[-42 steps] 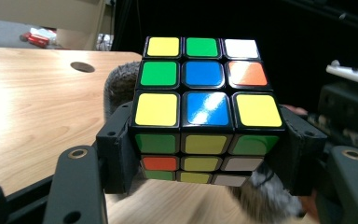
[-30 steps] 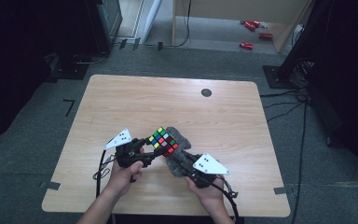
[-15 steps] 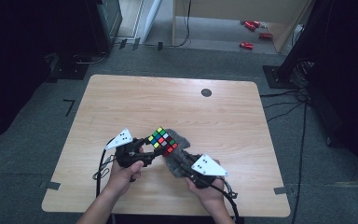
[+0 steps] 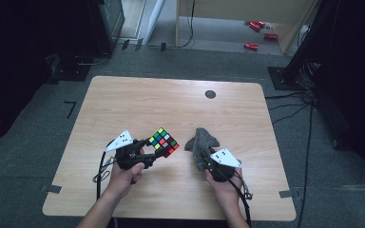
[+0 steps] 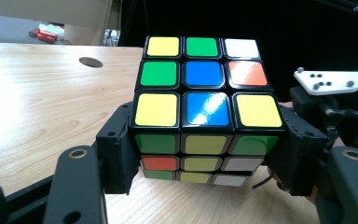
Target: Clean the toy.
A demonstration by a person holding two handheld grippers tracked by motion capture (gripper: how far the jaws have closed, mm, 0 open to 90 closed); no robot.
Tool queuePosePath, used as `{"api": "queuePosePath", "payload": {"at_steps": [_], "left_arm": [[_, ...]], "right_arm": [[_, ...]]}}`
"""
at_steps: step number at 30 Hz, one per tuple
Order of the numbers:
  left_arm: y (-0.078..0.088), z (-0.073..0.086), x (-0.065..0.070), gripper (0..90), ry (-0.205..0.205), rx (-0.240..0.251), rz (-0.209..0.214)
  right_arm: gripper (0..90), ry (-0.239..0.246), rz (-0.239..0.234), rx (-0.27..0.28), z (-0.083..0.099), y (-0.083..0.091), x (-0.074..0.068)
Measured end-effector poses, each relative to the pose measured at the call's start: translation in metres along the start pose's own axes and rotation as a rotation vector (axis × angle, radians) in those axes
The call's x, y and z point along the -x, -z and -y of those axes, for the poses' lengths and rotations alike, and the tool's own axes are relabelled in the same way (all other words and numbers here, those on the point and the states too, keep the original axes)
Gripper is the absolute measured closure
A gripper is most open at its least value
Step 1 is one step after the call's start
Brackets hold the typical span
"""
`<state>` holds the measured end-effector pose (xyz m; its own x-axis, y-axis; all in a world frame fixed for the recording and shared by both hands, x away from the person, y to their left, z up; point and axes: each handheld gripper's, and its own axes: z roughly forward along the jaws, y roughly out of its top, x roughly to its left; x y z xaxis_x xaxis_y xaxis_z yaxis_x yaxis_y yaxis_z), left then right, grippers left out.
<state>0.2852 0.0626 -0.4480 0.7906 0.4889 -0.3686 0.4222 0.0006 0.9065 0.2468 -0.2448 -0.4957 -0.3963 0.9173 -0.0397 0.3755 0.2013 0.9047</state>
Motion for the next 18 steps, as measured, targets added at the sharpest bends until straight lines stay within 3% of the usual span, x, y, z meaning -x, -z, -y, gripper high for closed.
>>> {"api": "queuePosePath", "payload": {"at_steps": [7,13,18], "left_arm": [[0.000,0.001,-0.002,35.5,0.005,-0.010,-0.011],[-0.001,0.001,-0.002,35.5,0.004,-0.014,-0.019],[0.000,0.000,-0.003,35.5,0.013,-0.012,-0.023]], "right_arm": [[68.3,-0.029,0.009,-0.066,0.010,-0.007,0.005],[47.7,-0.042,0.016,-0.056,0.011,-0.004,0.008],[36.0,-0.052,0.048,-0.016,0.002,0.009,0.013]]}}
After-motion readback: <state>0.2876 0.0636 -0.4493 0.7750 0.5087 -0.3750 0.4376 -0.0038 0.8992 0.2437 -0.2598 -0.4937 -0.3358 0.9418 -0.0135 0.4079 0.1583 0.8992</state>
